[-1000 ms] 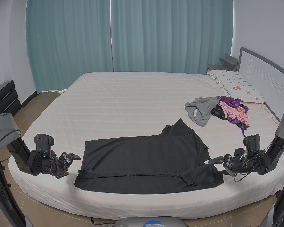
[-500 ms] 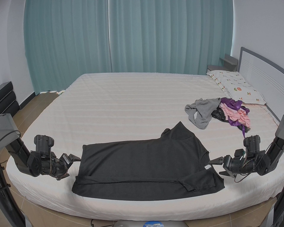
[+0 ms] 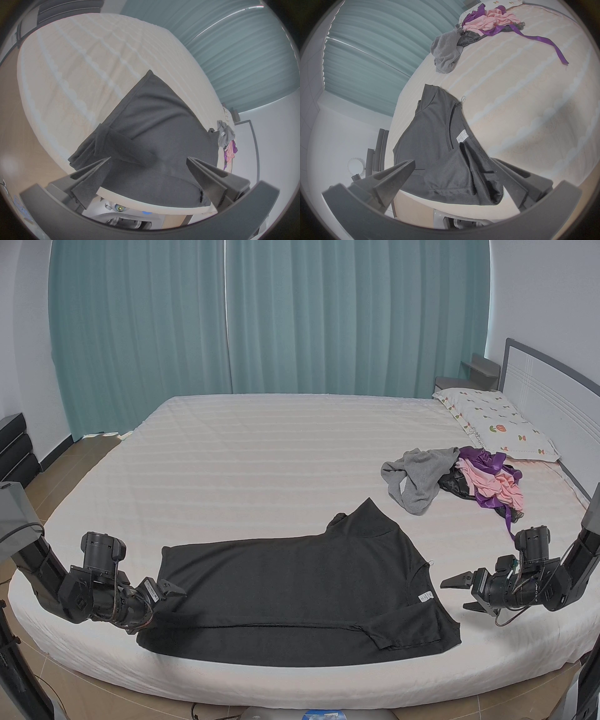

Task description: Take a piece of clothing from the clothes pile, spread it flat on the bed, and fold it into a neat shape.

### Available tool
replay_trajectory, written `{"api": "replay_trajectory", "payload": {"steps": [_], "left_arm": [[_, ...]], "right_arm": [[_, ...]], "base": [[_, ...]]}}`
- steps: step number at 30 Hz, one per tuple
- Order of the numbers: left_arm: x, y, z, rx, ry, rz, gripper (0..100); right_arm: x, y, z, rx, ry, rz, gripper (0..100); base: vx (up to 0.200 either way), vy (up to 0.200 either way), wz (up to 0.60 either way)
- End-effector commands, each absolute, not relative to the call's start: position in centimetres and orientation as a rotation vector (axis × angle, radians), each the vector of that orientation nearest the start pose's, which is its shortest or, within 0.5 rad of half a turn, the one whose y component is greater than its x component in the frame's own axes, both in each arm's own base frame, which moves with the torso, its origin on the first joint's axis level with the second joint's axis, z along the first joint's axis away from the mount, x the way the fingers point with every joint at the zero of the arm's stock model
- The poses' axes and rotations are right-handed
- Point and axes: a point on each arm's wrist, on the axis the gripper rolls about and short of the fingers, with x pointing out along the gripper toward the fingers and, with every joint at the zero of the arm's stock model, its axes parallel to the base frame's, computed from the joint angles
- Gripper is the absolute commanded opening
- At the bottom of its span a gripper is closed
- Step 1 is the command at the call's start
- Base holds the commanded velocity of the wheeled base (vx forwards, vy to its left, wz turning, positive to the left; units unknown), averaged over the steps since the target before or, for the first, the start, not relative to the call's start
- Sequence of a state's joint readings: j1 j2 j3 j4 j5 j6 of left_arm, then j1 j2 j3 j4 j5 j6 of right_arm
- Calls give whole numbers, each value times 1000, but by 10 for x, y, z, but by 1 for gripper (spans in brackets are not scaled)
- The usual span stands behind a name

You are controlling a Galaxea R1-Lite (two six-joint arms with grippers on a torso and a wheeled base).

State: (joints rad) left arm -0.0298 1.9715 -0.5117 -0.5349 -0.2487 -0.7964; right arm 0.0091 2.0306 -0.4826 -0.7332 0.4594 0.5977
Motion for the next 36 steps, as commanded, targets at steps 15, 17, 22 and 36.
{"api": "replay_trajectory", "payload": {"steps": [15, 17, 22, 36], "left_arm": [[288, -32, 2, -746, 1069, 187, 100], [295, -32, -1, -735, 1059, 206, 100], [315, -26, -2, -723, 993, 256, 100], [334, 10, 19, -851, 852, 323, 100]], "right_arm": [[281, 13, 22, 733, 922, 193, 100], [281, 13, 22, 733, 922, 193, 100], [281, 13, 22, 731, 920, 195, 100], [282, 14, 18, 728, 928, 191, 100]], "base": [[0, 0, 0], [0, 0, 0], [0, 0, 0], [0, 0, 0]]}}
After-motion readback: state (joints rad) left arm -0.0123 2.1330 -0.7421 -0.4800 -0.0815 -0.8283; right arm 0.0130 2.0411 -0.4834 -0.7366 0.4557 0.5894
